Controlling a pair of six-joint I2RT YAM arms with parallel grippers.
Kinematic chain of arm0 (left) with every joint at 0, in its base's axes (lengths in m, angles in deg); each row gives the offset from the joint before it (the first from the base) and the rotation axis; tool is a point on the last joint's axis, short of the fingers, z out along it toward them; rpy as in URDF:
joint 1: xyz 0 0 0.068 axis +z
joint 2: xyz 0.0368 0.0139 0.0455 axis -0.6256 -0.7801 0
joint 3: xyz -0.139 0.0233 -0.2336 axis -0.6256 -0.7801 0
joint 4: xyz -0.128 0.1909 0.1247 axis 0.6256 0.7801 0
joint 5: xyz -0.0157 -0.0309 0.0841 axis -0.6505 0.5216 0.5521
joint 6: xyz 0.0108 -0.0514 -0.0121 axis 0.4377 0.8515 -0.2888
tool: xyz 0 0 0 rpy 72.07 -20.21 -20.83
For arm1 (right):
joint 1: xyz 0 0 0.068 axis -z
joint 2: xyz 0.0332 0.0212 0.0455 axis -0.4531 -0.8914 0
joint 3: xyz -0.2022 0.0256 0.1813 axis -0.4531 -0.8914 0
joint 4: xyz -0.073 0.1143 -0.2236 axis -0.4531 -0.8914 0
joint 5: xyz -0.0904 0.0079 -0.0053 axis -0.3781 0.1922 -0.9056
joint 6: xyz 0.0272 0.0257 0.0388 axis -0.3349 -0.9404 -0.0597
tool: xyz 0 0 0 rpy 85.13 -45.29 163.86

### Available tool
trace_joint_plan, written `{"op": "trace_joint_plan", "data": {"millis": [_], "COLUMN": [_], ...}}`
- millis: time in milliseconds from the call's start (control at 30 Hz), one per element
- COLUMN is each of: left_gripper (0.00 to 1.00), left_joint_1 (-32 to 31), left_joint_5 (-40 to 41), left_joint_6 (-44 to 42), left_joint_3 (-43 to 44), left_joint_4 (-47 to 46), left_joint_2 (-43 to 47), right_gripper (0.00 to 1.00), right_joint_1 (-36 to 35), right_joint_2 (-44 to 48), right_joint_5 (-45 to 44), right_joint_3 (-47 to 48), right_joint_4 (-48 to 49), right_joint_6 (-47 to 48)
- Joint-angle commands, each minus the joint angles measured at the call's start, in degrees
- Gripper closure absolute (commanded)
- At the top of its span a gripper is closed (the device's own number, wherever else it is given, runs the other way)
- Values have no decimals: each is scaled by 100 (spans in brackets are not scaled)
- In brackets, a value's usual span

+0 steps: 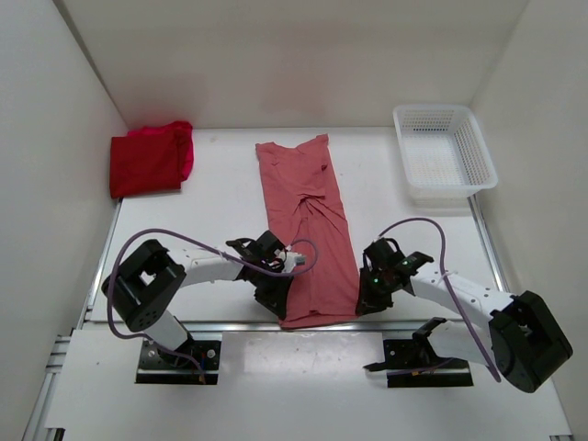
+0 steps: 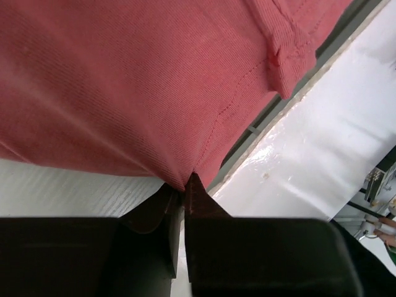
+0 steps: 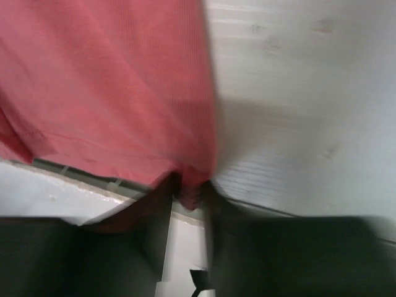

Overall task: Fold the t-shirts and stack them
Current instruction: Grab the bottom of the folded rectangular tshirt with both arms

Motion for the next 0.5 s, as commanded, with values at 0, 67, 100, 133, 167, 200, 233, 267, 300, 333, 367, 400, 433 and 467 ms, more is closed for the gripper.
{"op": "trace_joint_plan", "data": {"millis": [0, 67, 100, 133, 167, 200, 233, 267, 300, 333, 367, 400, 433, 467], "left_gripper": [89, 92, 92, 93, 95, 95, 96, 96, 98, 98, 99, 100, 100, 100], "left_joint_1": [24, 147, 226, 366, 411, 498, 621, 666, 797, 902, 1043, 1114, 1288, 1481], "left_joint_5": [215, 180, 163, 154, 101, 136, 153, 215, 224, 276, 259, 268, 207, 154], "left_joint_6": [-100, -92, -152, -231, -310, -459, -643, -845, -969, -1170, -1294, -1426, -1462, -1541], "left_joint_3": [-185, -133, -55, 59, 113, 296, 507, 604, 893, 1165, 1359, 1596, 1694, 1834], "left_joint_4": [13, 13, 73, 83, 161, 292, 372, 529, 749, 942, 1179, 1260, 1435, 1636], "left_joint_2": [-5, -14, -5, 47, 108, 179, 223, 284, 311, 329, 311, 285, 224, 180], "right_gripper": [89, 100, 100, 100, 100, 100, 100, 100, 100, 100, 100, 100, 100, 100], "right_joint_1": [-94, -50, -41, -50, -59, -50, -85, -24, 2, 55, 82, 247, 379, 459], "right_joint_2": [-178, -222, -240, -266, -301, -345, -423, -520, -573, -695, -853, -1038, -1153, -1389], "right_joint_5": [166, 280, 280, 324, 307, 359, 360, 360, 386, 403, 438, 465, 526, 570], "right_joint_3": [-74, -31, 66, 214, 320, 539, 663, 934, 1250, 1558, 1891, 2051, 2401, 2709], "right_joint_4": [465, 561, 631, 632, 614, 562, 544, 457, 386, 351, 316, 272, 202, 192], "right_joint_6": [-73, -46, -46, -20, 41, 77, 155, 156, 278, 384, 515, 603, 796, 980]}}
